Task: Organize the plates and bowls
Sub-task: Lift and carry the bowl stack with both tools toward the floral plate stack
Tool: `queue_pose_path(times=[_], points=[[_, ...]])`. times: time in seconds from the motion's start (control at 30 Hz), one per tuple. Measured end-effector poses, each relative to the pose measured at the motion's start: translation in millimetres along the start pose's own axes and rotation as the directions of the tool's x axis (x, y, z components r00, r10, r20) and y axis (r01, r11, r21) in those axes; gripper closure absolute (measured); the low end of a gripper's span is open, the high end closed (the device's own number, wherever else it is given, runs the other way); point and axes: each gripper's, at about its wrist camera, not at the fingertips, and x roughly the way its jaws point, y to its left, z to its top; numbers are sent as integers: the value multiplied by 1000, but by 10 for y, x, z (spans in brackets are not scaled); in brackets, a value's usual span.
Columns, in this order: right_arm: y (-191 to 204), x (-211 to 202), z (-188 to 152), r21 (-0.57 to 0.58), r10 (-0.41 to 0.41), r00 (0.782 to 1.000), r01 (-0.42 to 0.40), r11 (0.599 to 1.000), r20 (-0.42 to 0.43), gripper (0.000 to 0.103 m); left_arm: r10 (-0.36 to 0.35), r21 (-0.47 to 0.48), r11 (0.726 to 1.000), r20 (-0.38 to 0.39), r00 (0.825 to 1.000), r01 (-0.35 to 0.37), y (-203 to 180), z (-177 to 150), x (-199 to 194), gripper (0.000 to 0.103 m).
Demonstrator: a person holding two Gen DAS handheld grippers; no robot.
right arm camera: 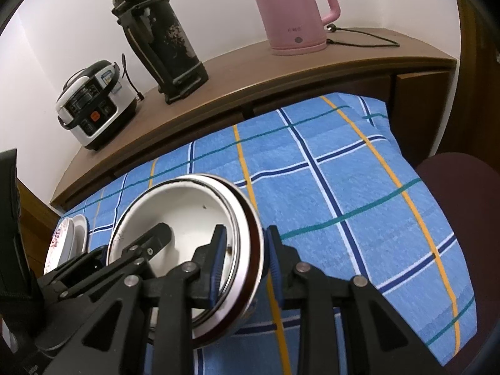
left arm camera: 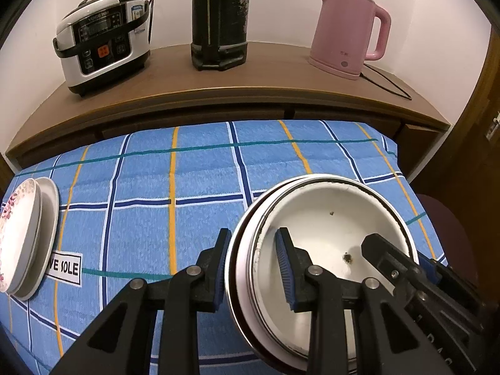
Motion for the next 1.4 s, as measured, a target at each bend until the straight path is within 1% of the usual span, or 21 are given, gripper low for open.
queue_pose_path(times=[0.27,0.73,1.07,1.4], points=[[37,-84,-90,-9,6,1000,-6,1000,0,77,13,-1,1000,6,1000,-13,35,-87,-101,71],[230,-191,-242,-37,15,1000,-15,999,-1,77,26,-23,999,17,1000,-26,199,-240,-290,71],[432,-272,-346,-66,29,1000,-29,997,4,77,46,-39,998,38,998,-44,360,-348,-466,71],[657,-283,-468,-94,49,999,-50,994,-7,77,71,-67,995,44,997,-68,563,-463,-589,71]])
